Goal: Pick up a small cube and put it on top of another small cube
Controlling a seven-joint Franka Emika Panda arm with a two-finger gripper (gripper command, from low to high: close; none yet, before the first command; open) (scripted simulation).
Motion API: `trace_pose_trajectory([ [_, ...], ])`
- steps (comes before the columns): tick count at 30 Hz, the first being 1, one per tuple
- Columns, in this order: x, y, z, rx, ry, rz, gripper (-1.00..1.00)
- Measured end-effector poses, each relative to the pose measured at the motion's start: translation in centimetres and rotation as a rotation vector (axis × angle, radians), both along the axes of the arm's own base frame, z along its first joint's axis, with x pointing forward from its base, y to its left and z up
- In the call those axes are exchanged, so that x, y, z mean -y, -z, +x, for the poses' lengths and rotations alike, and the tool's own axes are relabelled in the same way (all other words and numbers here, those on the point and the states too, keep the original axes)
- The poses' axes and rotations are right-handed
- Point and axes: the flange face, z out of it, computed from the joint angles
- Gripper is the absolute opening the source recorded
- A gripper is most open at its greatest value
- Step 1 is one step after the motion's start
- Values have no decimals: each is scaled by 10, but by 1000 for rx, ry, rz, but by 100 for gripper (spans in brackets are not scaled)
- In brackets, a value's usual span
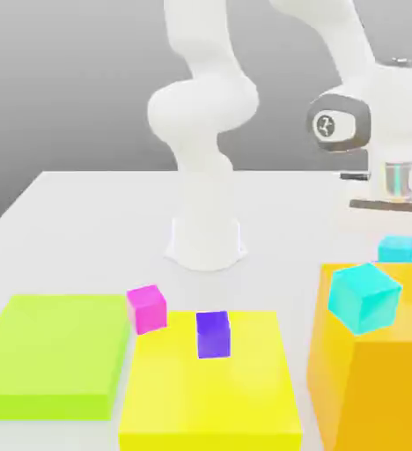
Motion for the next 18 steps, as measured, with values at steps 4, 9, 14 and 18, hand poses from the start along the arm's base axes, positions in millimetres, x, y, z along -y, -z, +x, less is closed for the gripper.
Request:
trace_pose_trajectory([
  [4, 62, -19, 39, -9, 128, -26, -100],
  [9, 168, -23, 64, -56, 262, -90, -100],
  [14, 273, -21, 57, -128, 389, -135, -100],
  [18, 348, -16, 32, -197, 480, -153, -100],
])
